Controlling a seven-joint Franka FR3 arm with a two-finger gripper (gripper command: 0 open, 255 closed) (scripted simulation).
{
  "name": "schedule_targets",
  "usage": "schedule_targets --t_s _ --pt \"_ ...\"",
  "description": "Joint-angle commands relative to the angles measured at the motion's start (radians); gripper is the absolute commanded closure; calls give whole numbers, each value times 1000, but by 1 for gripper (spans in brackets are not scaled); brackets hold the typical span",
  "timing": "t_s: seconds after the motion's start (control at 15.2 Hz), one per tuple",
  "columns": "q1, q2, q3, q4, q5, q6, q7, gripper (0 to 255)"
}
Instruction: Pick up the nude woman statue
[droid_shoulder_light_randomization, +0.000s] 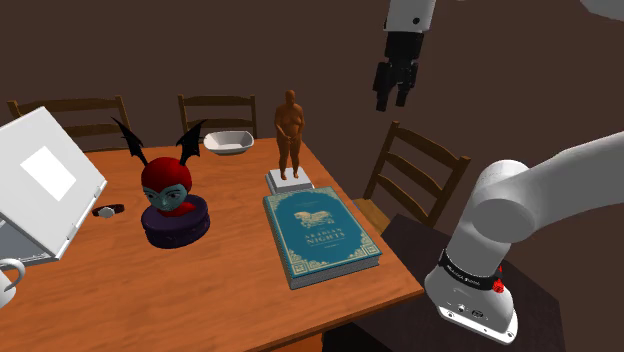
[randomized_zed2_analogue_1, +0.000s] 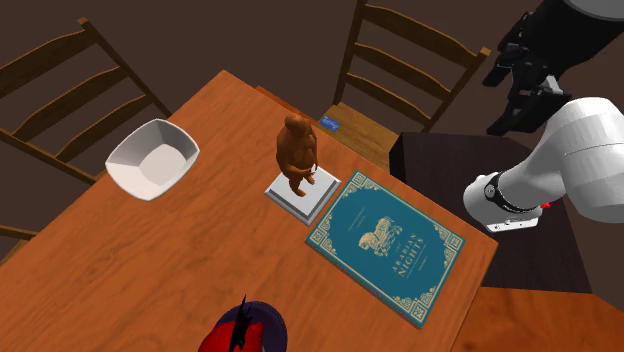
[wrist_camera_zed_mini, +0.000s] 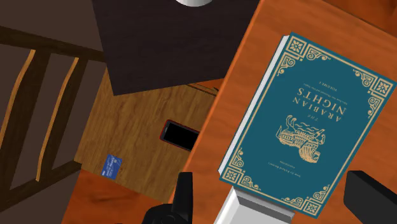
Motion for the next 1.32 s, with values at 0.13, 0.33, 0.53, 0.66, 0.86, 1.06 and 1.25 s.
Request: schedule_targets --t_s 0.13,0.33,0.53,0.66,0.86,1.06,1.25 --pt "3 85 4 57 9 22 8 0" --pt "7 212 9 152 20 45 20 0" --pt "10 339 13 260 30 55 31 0" --pt "12 423 15 338 36 56 38 0" --pt "14 551 18 468 45 46 49 0" --pt "17 684 19 615 53 22 60 0" --pt "18 824 21 785 61 -17 72 0"
